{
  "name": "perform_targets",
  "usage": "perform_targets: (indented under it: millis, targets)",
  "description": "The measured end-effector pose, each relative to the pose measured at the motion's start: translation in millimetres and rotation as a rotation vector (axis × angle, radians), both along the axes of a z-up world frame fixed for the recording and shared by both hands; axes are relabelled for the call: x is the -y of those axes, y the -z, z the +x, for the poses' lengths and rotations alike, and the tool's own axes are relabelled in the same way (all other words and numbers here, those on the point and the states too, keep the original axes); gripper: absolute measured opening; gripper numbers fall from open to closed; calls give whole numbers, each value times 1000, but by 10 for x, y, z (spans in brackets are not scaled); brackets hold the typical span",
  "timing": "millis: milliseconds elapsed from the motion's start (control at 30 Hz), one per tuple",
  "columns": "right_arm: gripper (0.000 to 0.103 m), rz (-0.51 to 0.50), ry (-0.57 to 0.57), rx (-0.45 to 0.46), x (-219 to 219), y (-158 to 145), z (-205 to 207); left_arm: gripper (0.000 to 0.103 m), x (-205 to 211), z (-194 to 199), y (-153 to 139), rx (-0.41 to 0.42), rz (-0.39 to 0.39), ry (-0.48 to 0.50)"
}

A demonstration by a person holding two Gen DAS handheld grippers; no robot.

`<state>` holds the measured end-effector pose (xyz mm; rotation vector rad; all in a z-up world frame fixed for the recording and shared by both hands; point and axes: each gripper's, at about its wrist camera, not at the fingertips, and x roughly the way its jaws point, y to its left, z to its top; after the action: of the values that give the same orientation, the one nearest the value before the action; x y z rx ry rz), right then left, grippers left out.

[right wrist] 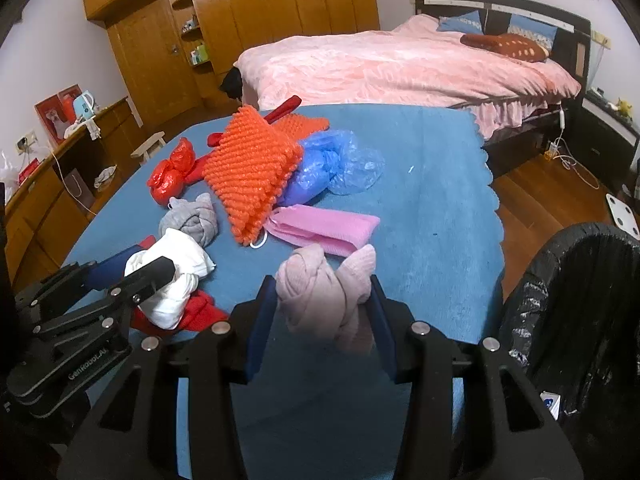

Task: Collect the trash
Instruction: 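Grasp another white tissue with the left tool while the right tool lifts the pink bundle, then carry the tissue and pink bundle over the bin and open both tools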

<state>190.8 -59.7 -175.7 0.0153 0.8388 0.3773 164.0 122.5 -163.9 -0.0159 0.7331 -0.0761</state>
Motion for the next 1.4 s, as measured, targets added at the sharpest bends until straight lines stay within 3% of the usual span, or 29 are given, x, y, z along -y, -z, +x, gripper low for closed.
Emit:
perform_targets:
  millis: [267, 733, 1100, 1400]
  targets:
    - [44, 5, 0, 22, 9, -75, -30, 33, 27, -56, -101, 28, 3, 8]
    - [44, 42, 20, 104, 170, -493, -157, 33, 110, -129, -506, 104, 4, 16]
    - [44, 54, 88, 195, 622, -911, -356, 33, 411, -168, -732, 139, -5, 65]
    - [44, 28, 196, 234, 1227, -1058, -610, 33, 933, -163, -896, 161, -31, 177]
